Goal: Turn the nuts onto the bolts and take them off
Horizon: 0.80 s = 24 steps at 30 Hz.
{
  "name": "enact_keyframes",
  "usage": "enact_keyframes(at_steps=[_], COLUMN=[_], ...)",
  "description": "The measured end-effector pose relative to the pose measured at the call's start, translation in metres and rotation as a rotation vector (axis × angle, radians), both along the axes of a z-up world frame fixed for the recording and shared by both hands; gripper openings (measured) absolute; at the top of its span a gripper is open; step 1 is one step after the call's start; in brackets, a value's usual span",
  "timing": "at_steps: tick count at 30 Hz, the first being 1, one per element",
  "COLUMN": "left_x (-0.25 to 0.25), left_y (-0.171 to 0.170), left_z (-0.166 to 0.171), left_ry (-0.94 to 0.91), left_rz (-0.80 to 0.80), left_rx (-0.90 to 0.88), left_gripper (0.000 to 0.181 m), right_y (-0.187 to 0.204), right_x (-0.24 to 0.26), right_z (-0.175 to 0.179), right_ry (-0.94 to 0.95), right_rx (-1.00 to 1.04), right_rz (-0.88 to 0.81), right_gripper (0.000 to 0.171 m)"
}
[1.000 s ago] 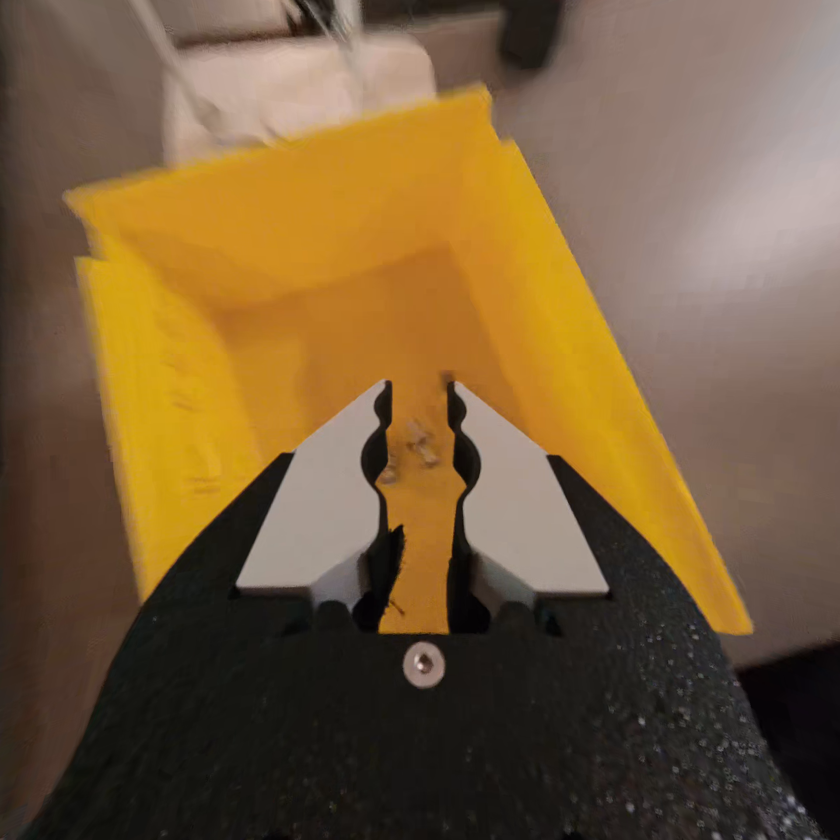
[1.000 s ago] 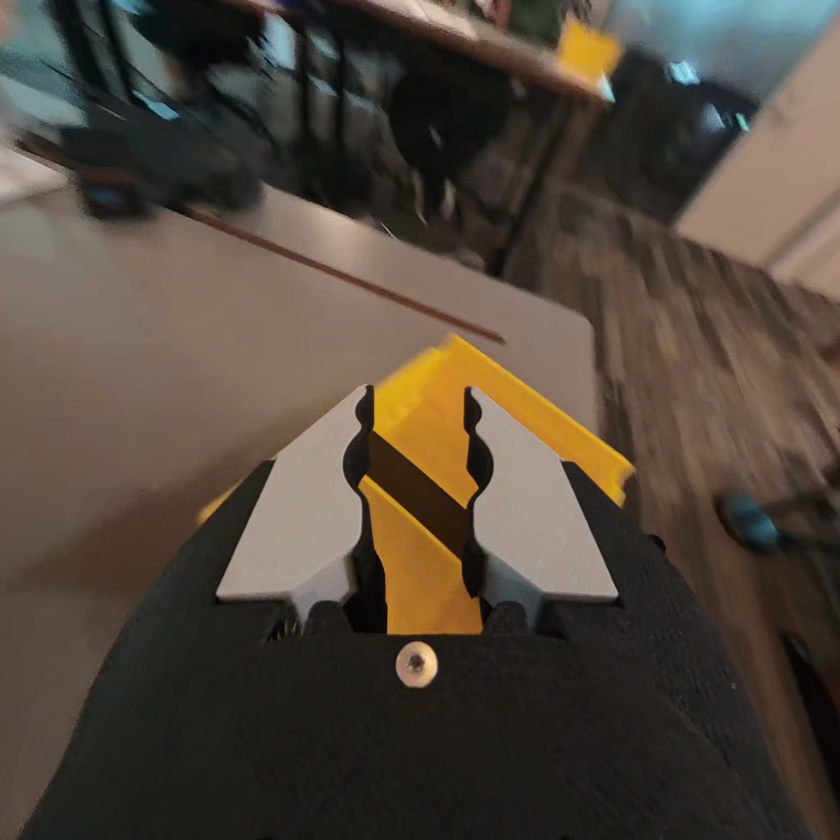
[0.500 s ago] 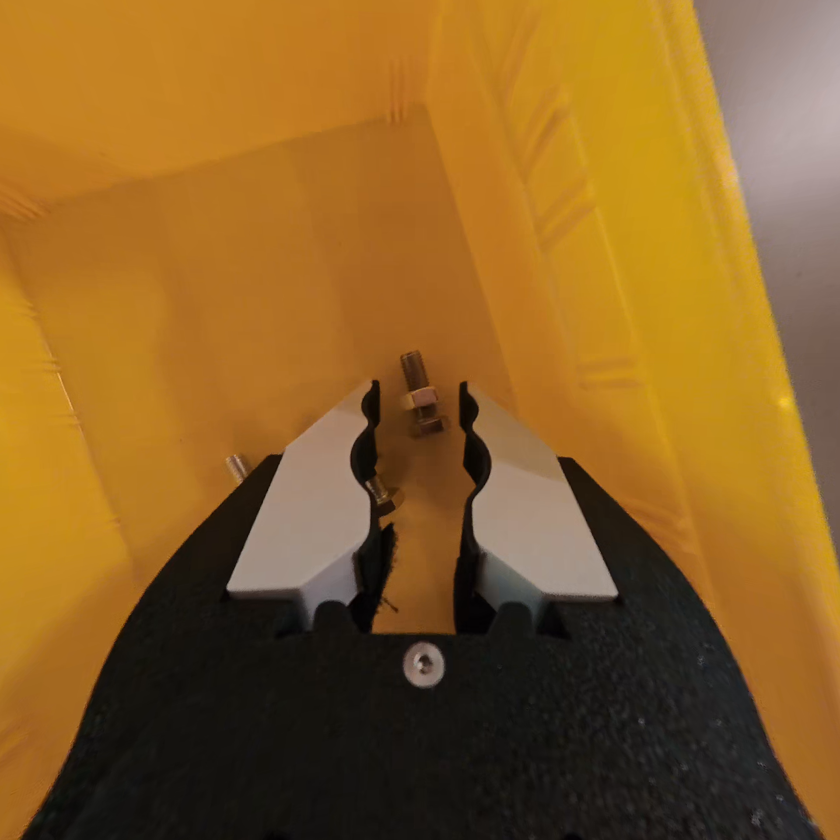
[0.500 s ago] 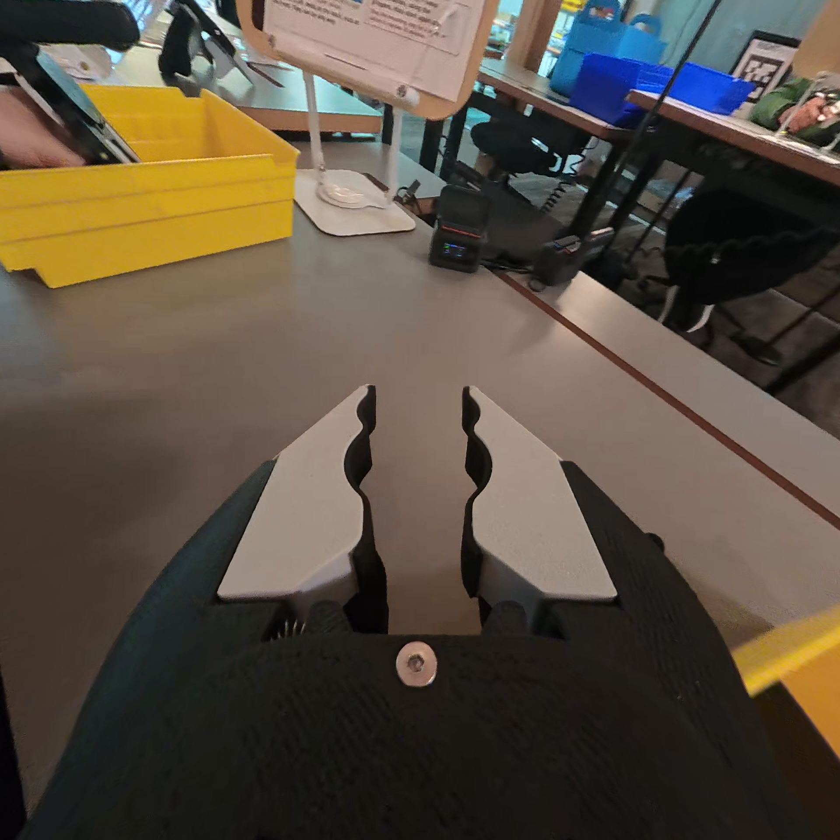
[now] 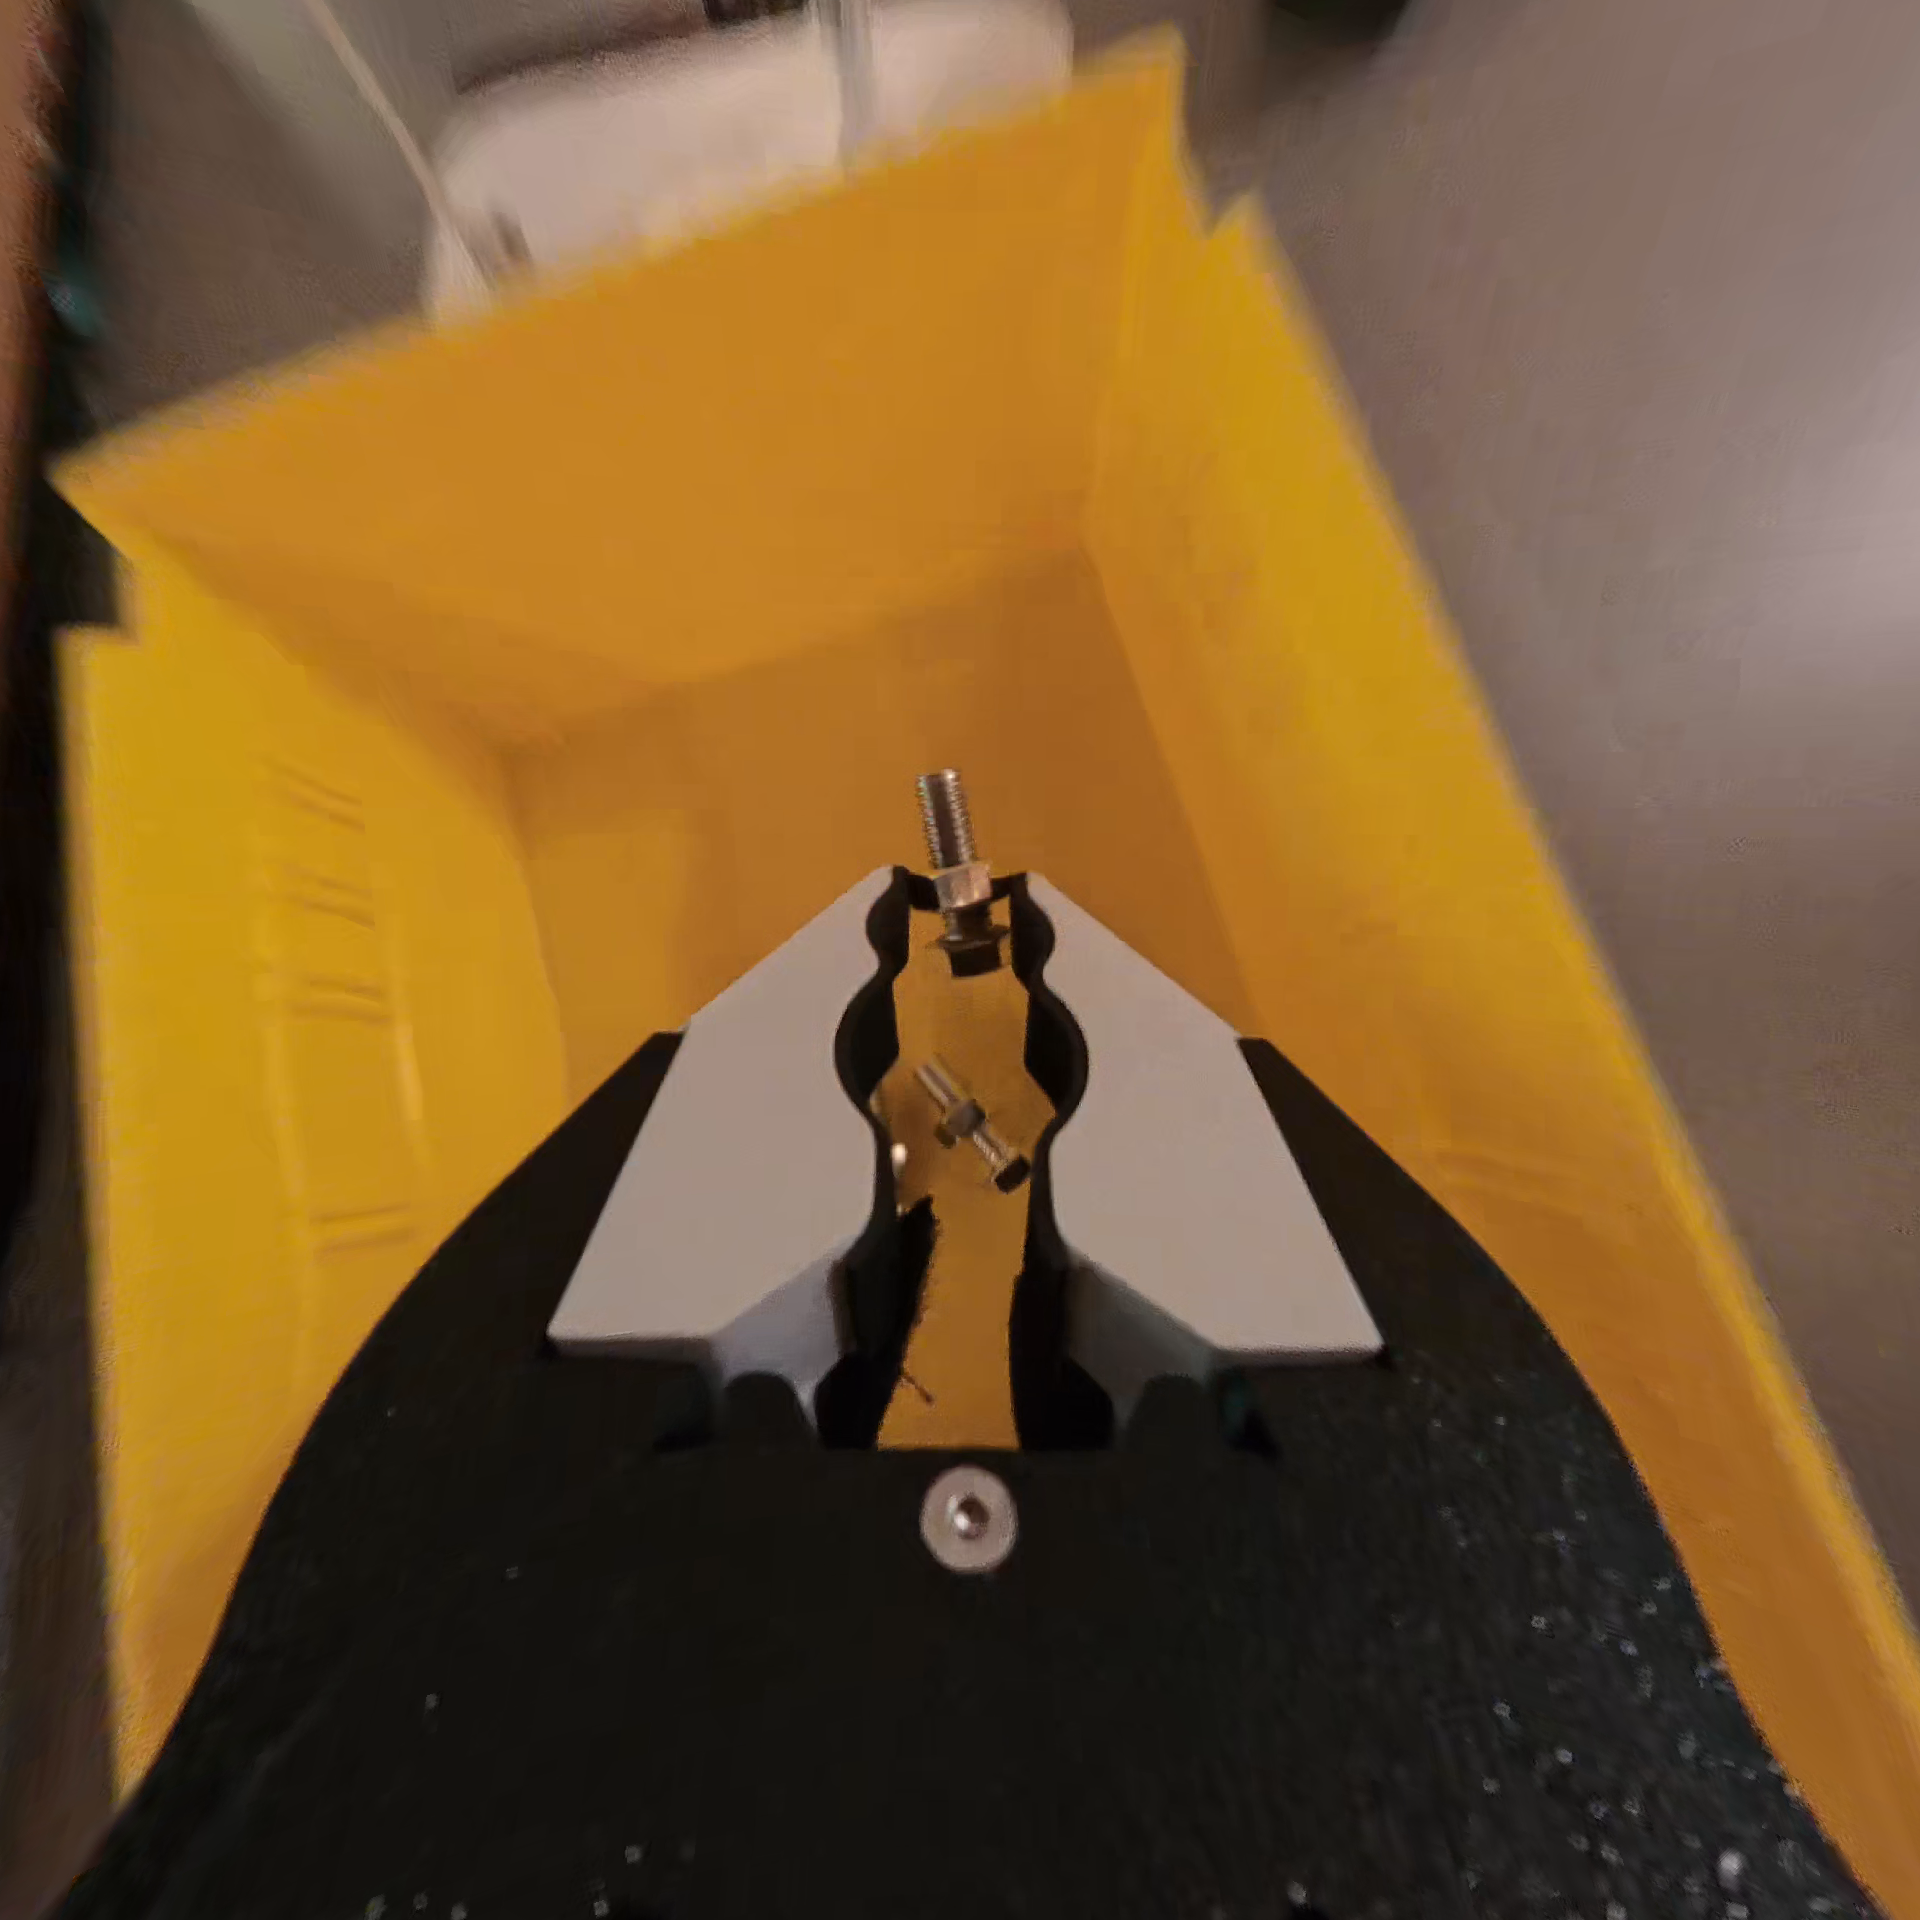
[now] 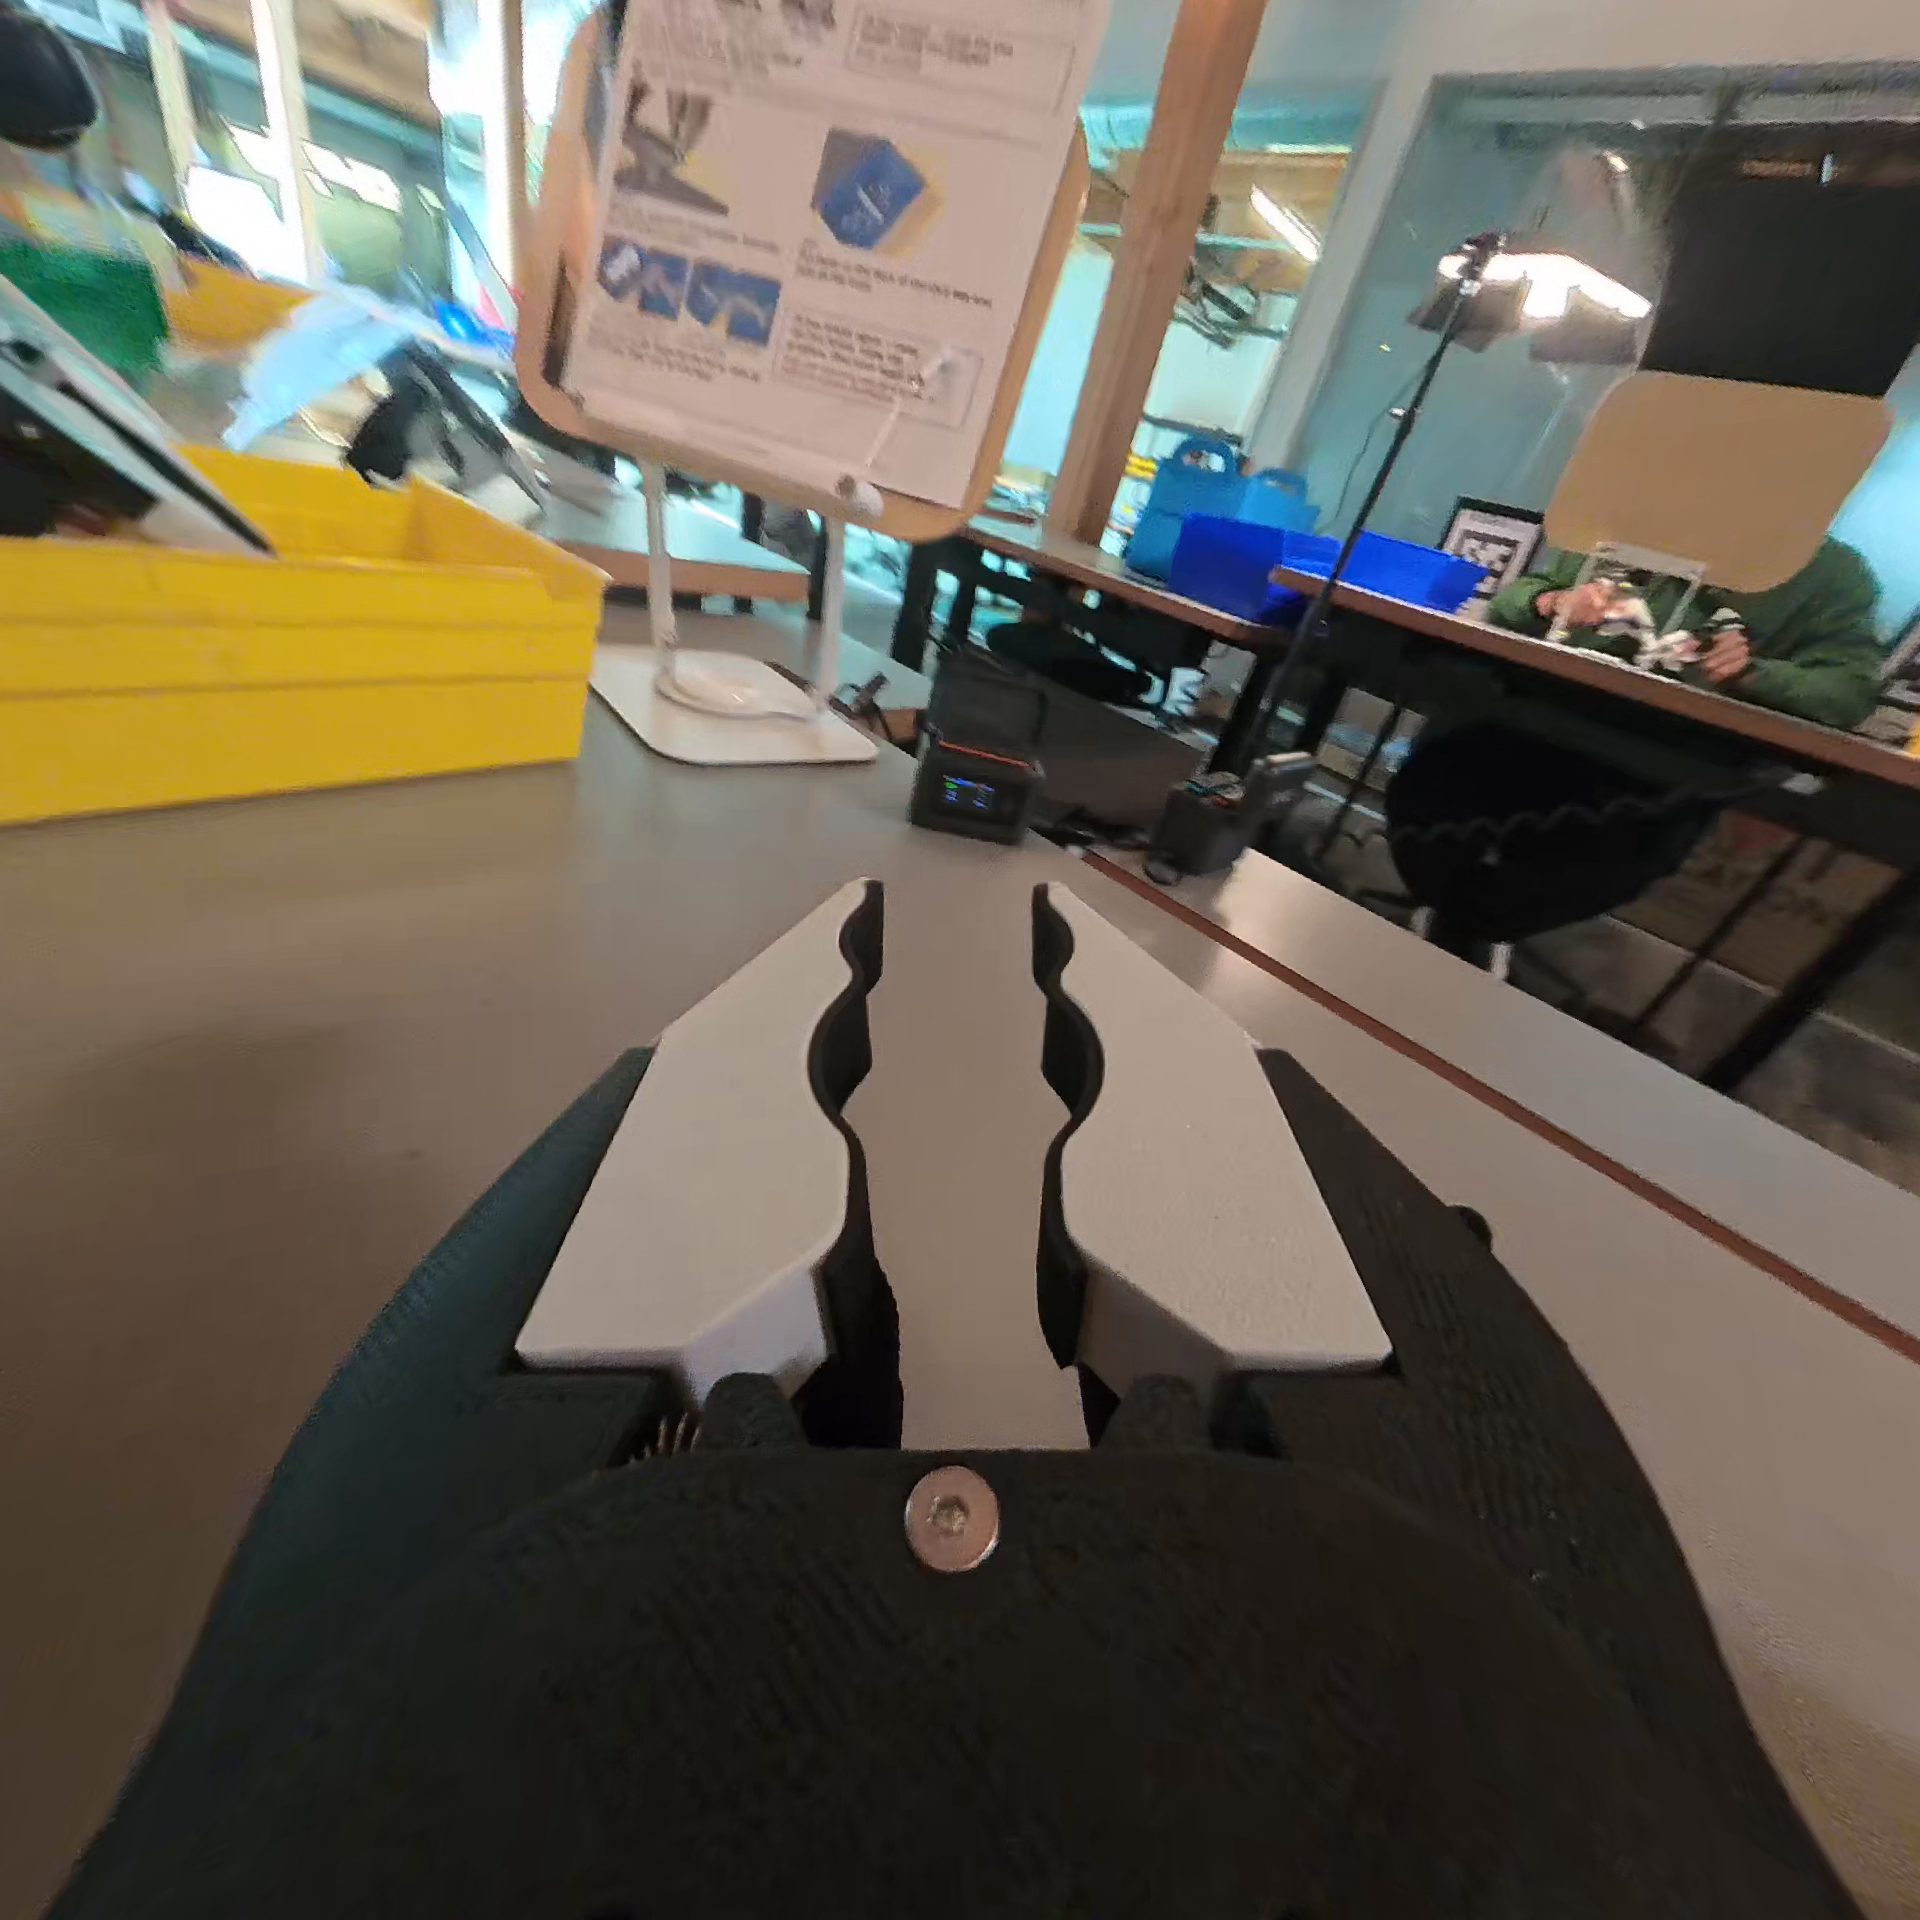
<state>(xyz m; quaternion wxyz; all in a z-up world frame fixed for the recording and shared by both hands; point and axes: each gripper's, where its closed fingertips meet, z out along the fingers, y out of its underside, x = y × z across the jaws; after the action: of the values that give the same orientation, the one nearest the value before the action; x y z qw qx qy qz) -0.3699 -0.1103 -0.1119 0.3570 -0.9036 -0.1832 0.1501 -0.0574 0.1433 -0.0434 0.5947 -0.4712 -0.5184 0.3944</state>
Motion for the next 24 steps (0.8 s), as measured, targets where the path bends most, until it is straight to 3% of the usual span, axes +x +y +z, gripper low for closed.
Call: enact_keyframes(at_steps=[1, 5, 8, 10, 14, 19, 24], left_x=[0.005, 0.072, 0.149, 0.197, 0.266, 0.297, 0.308], left_y=[0.007, 0.053, 0.098, 0.128, 0.176, 0.209, 0.221], left_z=[0.021, 0.097, 0.115, 0.101, 0.036, 0.007, -0.006], left_ry=[0.069, 0.35, 0.529, 0.615, 0.612, 0.707, 0.912], left_rz=[-0.029, -0.283, -0.521, -0.666, -0.91, -1.029, -1.088], left_rx=[0.05, 0.18, 0.184, 0.149, 0.042, 0.135, 0.167], left_gripper=[0.017, 0.017, 0.017, 0.017, 0.017, 0.017, 0.017], right_y=[-0.004, -0.023, -0.033, -0.031, -0.036, -0.039, -0.04], right_x=[-0.001, -0.003, -0.003, -0.001, 0.004, 0.002, -0.002], right_z=[-0.002, -0.015, -0.028, -0.036, -0.043, -0.062, -0.068], right_ry=[0.023, 0.045, 0.006, -0.028, -0.076, -0.235, -0.278], right_rx=[-0.025, -0.102, -0.121, -0.079, -0.038, -0.41, -0.518], right_rz=[0.032, 0.171, 0.248, 0.241, 0.287, 0.405, 0.409], right_gripper=[0.028, 0.028, 0.027, 0.027, 0.026, 0.031, 0.023])
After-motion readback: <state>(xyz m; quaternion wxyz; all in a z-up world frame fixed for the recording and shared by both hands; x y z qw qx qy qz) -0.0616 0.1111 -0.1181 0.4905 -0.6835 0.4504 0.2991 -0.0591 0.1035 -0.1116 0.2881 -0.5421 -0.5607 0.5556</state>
